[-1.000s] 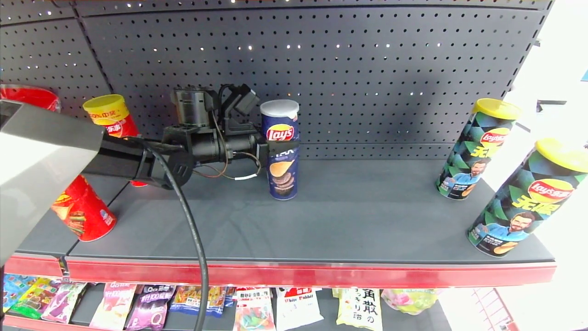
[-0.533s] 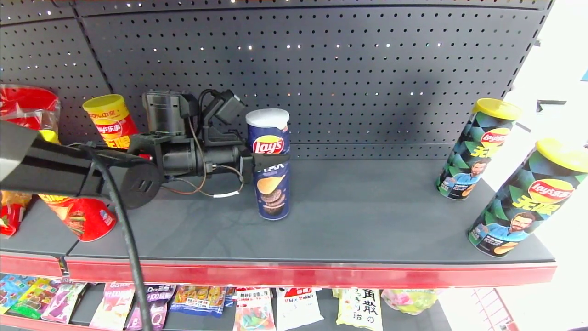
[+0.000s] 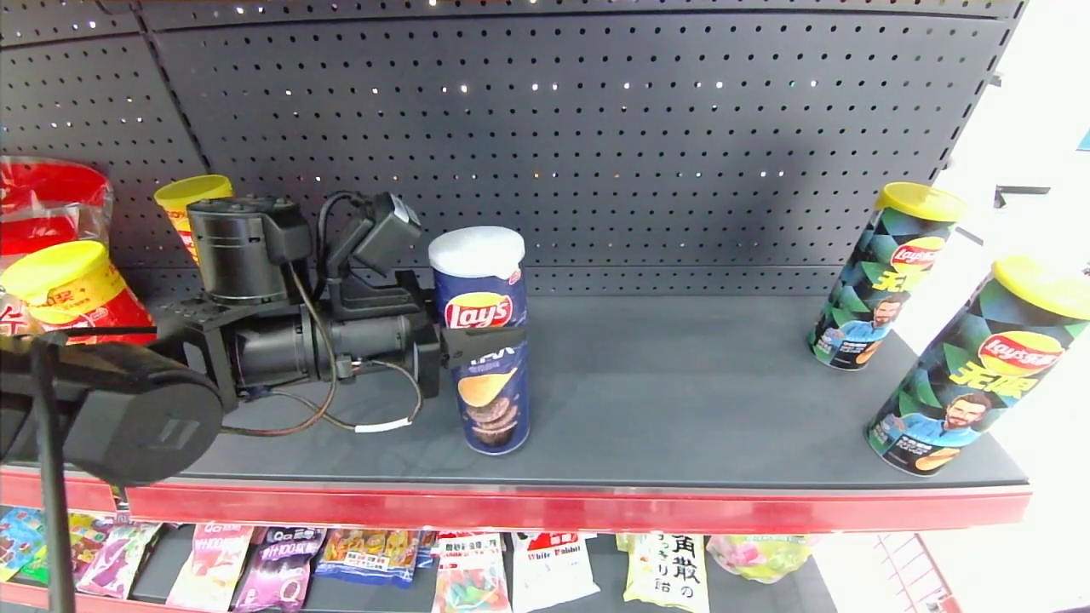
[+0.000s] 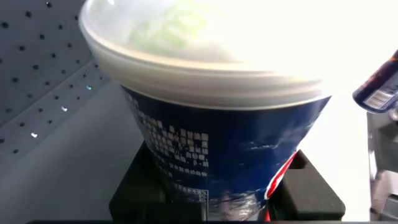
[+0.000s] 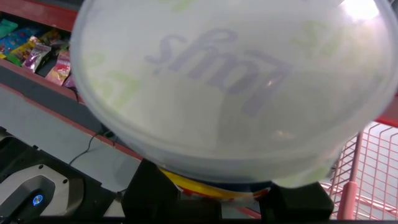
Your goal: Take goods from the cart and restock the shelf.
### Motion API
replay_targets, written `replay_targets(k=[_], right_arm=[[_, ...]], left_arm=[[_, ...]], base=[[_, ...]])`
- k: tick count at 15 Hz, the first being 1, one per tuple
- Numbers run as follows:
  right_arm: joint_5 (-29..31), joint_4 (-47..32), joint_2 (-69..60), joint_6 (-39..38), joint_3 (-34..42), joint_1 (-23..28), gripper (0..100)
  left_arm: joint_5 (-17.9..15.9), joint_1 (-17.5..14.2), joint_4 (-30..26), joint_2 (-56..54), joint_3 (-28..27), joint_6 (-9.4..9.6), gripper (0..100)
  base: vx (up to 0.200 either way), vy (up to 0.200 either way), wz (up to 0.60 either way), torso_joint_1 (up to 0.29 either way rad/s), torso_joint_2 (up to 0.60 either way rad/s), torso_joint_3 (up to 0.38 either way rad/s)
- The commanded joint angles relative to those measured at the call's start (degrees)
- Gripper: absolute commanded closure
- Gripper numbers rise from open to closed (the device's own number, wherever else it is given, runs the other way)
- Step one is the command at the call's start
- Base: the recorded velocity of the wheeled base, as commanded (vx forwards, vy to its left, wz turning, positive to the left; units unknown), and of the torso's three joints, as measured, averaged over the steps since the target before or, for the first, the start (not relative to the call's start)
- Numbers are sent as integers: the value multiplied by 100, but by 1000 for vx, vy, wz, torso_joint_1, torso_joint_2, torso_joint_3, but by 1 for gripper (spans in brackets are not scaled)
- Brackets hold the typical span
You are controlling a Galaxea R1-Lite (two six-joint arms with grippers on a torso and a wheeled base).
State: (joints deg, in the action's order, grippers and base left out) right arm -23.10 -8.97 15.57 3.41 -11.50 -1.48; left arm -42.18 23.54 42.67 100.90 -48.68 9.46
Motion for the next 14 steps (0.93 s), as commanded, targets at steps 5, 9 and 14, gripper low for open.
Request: replay_targets(k=[5, 9, 14], right_arm=[[-1, 1, 8, 1, 7, -2, 100], [-1, 1, 17, 1, 7, -2, 100], [-1, 1, 17, 1, -2, -2, 100]], left_arm=[[34, 133, 145, 26, 412, 3, 100], [52, 142, 260, 70, 412, -32, 100], [52, 239, 251, -53, 482, -93, 100]], base=[[0, 0, 0, 0, 0, 0], [0, 0, 0, 0, 0, 0], [0, 0, 0, 0, 0, 0]])
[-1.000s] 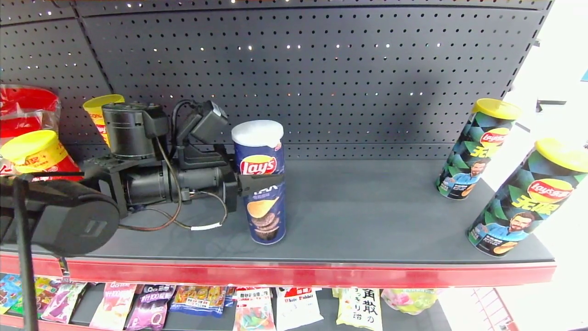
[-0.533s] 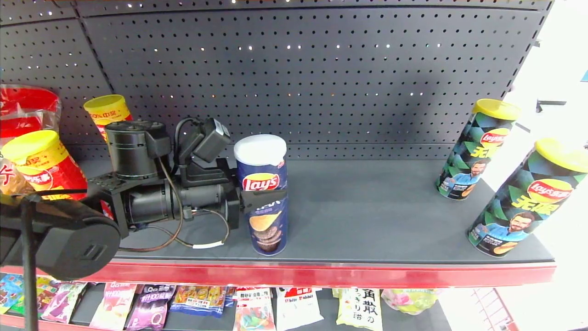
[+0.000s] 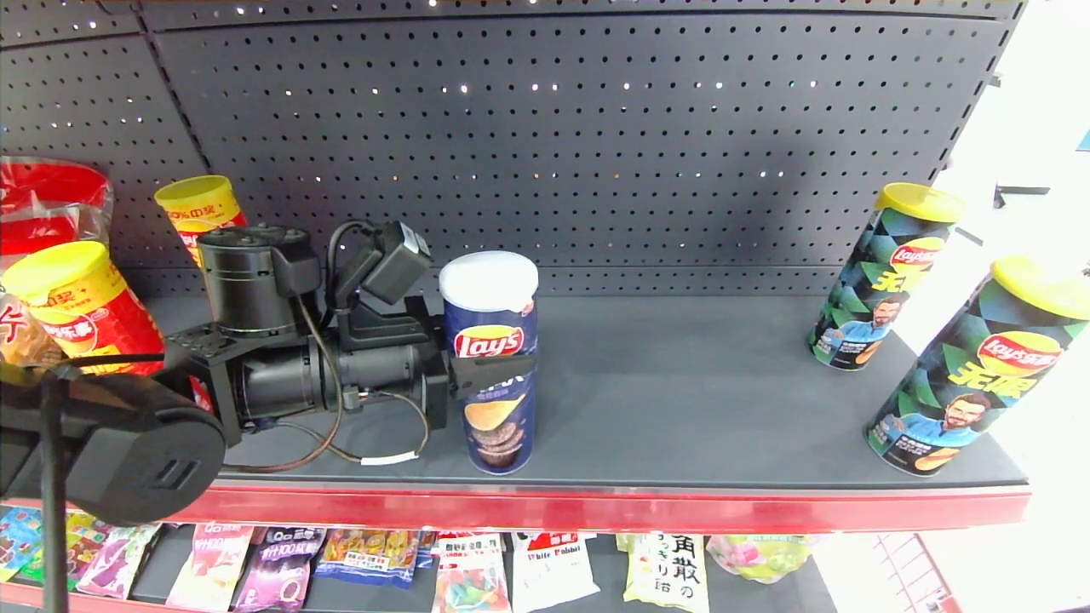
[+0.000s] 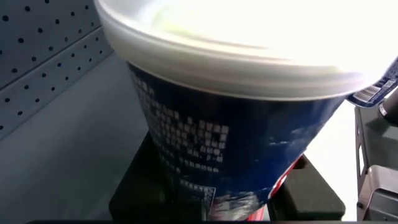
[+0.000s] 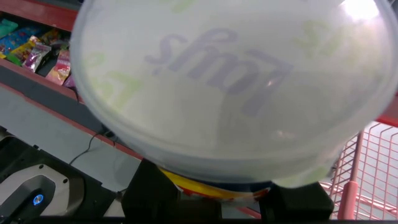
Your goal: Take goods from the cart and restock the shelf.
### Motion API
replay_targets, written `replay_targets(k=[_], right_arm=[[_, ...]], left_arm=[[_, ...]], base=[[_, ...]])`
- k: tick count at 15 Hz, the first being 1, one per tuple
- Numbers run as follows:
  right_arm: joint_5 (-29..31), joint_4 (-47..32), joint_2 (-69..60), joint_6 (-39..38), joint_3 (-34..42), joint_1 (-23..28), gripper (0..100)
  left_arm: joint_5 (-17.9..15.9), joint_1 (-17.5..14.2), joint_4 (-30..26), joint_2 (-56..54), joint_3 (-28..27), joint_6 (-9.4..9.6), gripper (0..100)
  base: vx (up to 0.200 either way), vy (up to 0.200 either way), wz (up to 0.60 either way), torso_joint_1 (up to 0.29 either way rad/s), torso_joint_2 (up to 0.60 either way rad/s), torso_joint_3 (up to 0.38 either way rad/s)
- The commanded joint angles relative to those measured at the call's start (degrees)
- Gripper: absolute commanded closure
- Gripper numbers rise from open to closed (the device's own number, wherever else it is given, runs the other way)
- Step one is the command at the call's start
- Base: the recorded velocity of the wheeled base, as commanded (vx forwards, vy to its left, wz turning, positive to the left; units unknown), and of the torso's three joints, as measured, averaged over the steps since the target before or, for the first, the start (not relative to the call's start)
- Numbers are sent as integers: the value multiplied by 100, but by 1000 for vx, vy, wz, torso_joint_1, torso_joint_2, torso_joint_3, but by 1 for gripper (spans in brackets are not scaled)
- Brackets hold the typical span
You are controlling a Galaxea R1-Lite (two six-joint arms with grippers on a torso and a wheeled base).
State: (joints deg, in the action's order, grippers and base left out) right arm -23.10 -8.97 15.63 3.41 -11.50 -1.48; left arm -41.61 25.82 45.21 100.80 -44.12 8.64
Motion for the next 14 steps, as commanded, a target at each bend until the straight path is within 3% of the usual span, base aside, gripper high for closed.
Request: replay_targets(k=[1, 10, 11, 14], right_arm=[[-1, 1, 10, 1, -2, -2, 100], [-1, 1, 10, 1, -2, -11, 100], [-1, 1, 10, 1, -11, -11, 100], [-1, 1, 19, 1, -19, -11, 100]], left_arm=[[-5, 11, -4, -61, 88, -12, 100], [47, 2, 5, -158, 290, -21, 100], [56, 2, 5, -158, 281, -29, 0], [74, 2, 5, -184, 290, -29, 0]], base=[[0, 0, 0, 0, 0, 0], [0, 0, 0, 0, 0, 0], [0, 0, 0, 0, 0, 0], [0, 0, 0, 0, 0, 0]])
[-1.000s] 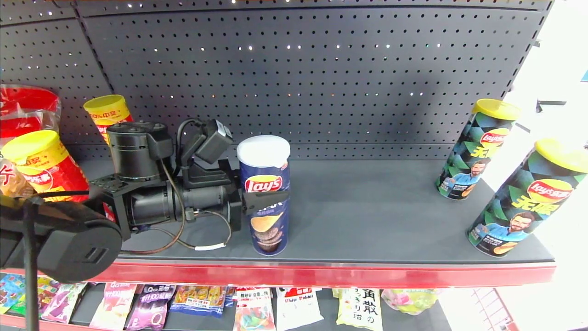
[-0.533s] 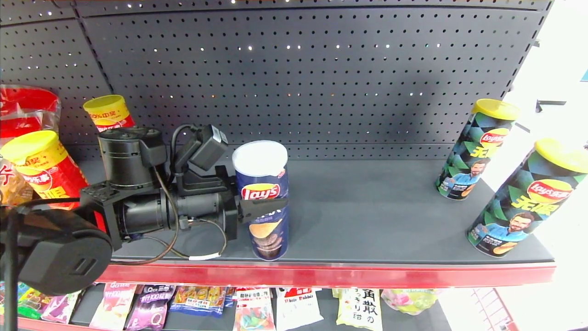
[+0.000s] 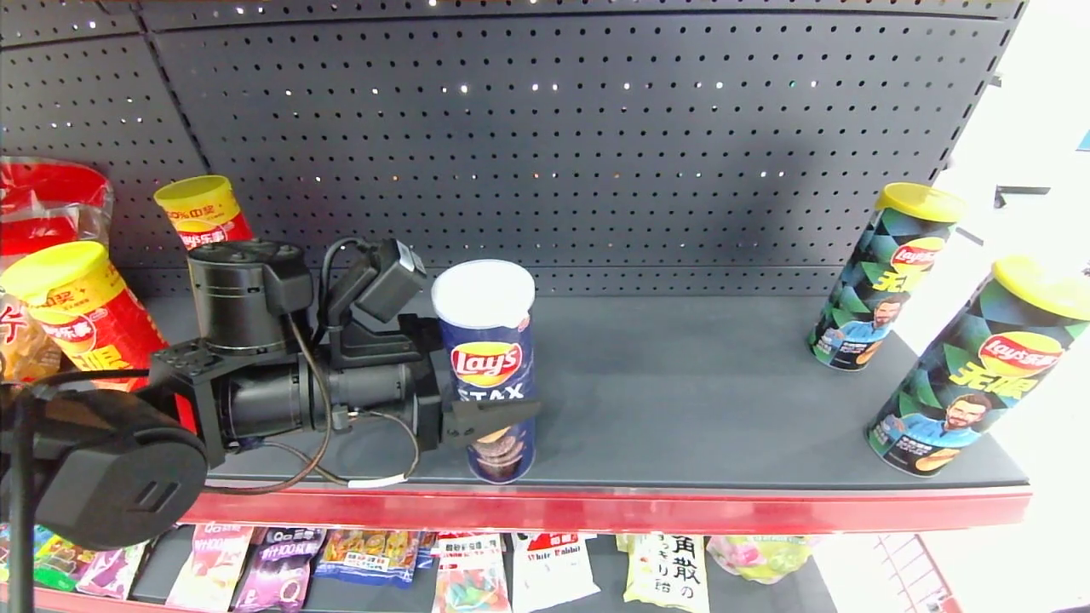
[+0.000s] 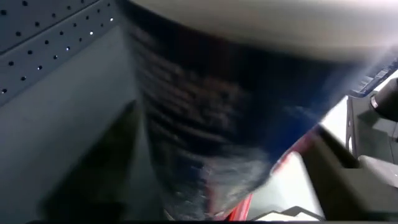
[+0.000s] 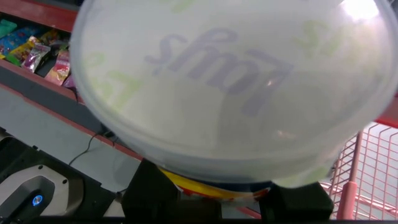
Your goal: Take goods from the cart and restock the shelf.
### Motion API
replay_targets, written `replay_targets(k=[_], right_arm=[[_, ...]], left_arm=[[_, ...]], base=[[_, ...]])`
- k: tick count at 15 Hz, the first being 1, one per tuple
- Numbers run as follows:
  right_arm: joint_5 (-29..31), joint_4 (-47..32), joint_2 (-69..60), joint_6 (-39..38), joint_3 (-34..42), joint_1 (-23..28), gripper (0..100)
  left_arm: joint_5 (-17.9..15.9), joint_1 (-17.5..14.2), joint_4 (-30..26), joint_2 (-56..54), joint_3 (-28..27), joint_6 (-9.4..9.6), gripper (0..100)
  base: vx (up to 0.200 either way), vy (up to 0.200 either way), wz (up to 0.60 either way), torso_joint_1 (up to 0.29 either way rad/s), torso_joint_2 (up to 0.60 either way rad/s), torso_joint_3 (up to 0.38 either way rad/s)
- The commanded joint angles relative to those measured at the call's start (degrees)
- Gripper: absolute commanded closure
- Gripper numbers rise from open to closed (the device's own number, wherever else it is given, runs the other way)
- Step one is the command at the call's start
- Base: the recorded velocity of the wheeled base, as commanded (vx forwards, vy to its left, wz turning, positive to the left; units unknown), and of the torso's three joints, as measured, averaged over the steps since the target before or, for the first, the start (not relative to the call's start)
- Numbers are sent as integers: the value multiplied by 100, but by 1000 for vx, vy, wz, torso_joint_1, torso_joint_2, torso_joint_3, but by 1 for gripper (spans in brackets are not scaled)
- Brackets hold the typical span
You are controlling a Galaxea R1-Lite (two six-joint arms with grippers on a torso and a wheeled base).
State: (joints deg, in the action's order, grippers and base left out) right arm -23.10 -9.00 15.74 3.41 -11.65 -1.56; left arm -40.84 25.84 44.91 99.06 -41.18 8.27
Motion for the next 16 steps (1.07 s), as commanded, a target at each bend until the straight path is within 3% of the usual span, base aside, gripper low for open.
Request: replay_targets(k=[1, 3, 6, 10, 14, 16], right_arm=[[-1, 3, 43, 1, -30, -2, 100], [-28, 12, 404, 1, -338, -20, 100], [-81, 12, 1687, 160, -1471, -108, 100], [16, 12, 2733, 757, -2210, -1030, 100], [377, 47, 3849, 810, -2878, -1901, 100], [359, 73, 4684, 819, -3431, -2094, 100]], left_arm=[[-3, -27, 35, -54, 40, 8, 0], [85, -53, 35, -229, 189, 8, 0], [164, -203, 35, -660, 611, 0, 0], [234, -466, 27, -1354, 1402, 0, 0], [603, -475, 9, -2207, 2105, -422, 0], [823, -475, 9, -2550, 2369, -484, 0]], base=[[0, 0, 0, 0, 0, 0], [0, 0, 0, 0, 0, 0], [0, 0, 0, 0, 0, 0], [0, 0, 0, 0, 0, 0], [0, 0, 0, 0, 0, 0], [0, 0, 0, 0, 0, 0]])
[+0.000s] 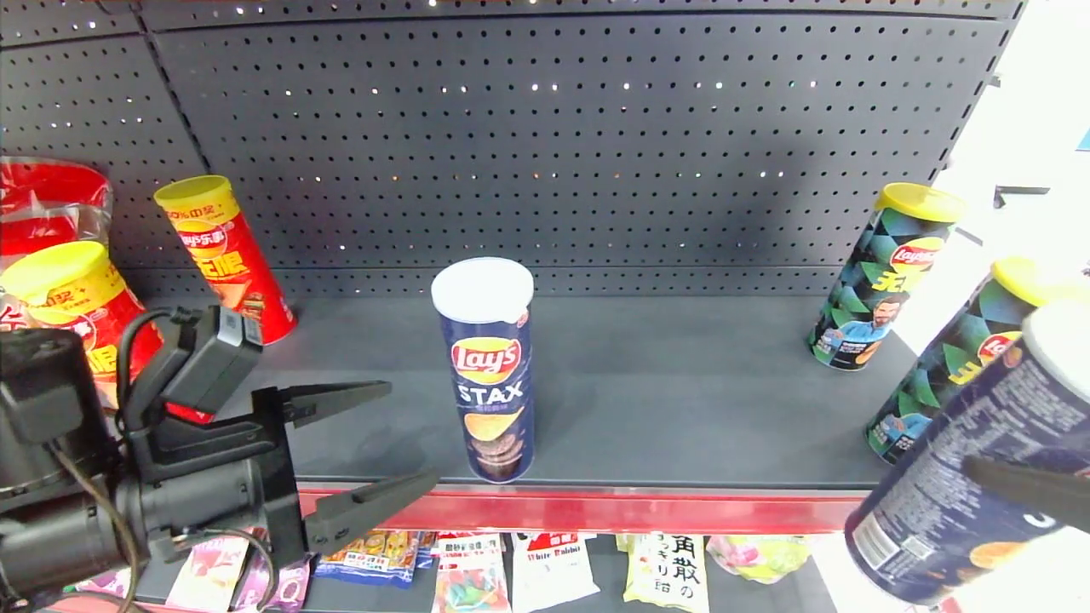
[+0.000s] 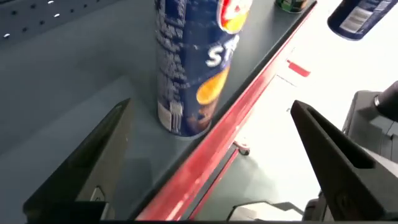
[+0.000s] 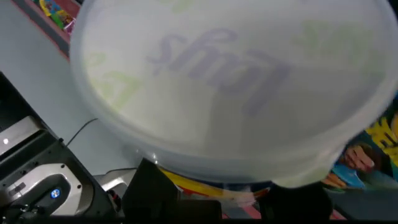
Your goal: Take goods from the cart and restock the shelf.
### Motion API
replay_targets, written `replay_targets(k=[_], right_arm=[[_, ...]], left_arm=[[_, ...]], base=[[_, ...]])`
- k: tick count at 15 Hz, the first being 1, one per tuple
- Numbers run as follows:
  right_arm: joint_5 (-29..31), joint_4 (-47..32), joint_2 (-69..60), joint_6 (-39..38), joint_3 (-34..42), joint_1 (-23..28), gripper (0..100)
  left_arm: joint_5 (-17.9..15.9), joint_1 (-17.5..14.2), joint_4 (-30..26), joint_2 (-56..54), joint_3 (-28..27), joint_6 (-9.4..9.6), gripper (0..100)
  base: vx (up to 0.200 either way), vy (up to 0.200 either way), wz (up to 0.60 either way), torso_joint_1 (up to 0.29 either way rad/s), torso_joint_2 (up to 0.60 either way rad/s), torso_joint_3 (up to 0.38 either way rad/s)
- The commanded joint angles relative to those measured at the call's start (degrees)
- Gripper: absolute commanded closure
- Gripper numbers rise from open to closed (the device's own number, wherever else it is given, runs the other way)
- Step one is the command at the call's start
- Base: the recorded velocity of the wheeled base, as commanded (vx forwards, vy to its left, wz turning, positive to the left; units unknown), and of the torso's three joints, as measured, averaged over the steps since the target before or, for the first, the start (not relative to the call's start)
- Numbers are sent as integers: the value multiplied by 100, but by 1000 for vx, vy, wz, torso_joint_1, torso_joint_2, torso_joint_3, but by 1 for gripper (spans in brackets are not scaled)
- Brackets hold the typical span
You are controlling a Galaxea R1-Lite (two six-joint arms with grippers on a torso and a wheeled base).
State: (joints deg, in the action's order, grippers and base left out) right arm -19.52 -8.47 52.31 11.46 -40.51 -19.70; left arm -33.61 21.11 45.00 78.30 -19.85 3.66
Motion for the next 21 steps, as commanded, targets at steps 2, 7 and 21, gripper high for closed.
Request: replay_targets(k=[2, 7, 21], right_arm=[[9, 127, 1791, 67, -1170, -394, 100], [9, 1216, 3479, 32, -2233, -772, 100], [-26, 1401, 5984, 32, -4641, -1317, 100]], left_arm=[[311, -2, -8, -737, 429, -32, 0], [751, 7, -26, -1352, 710, -498, 0], [979, 7, -87, -1704, 824, -498, 0]], base=[[0, 0, 0, 0, 0, 0], [0, 0, 0, 0, 0, 0], [0, 0, 0, 0, 0, 0]])
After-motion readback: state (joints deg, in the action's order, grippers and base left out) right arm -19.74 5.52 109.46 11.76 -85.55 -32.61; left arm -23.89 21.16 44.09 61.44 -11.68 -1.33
